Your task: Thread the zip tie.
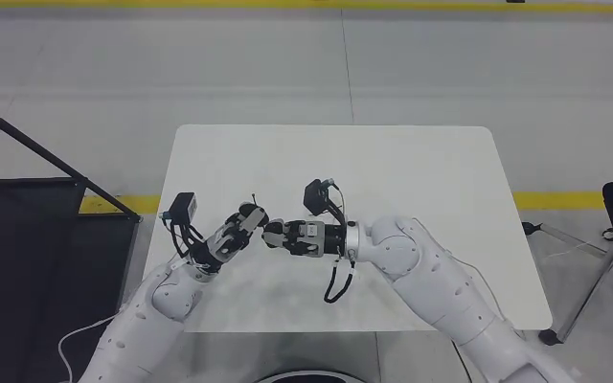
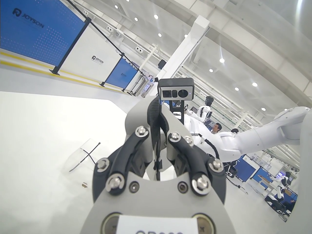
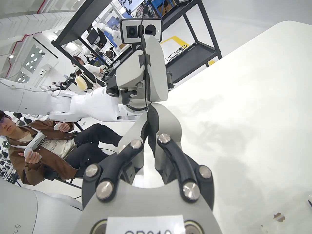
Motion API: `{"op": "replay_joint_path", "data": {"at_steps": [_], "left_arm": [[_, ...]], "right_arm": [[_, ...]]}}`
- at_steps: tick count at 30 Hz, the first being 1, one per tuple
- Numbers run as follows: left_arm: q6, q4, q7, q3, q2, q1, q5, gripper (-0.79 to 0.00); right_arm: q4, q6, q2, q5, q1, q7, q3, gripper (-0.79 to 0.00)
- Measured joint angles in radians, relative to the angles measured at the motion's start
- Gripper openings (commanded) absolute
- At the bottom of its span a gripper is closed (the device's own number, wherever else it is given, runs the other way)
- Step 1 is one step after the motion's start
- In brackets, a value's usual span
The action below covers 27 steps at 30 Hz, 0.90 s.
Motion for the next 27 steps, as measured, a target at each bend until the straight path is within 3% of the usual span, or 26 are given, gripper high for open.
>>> {"op": "replay_joint_path", "data": {"at_steps": [14, 27], "left_arm": [[-0.002, 0.025, -0.085, 0.004, -0.008, -0.017, -0.093, -0.597], [-0.002, 0.042, -0.338, 0.017, 0.013, -0.043, -0.337, -0.6]], "right_arm": [[-0.02, -0.019, 0.001, -0.023, -0.022, 0.029, 0.022, -0.785], [-0.059, -0.034, 0.011, -0.059, -0.049, 0.072, 0.05, -0.785]]}}
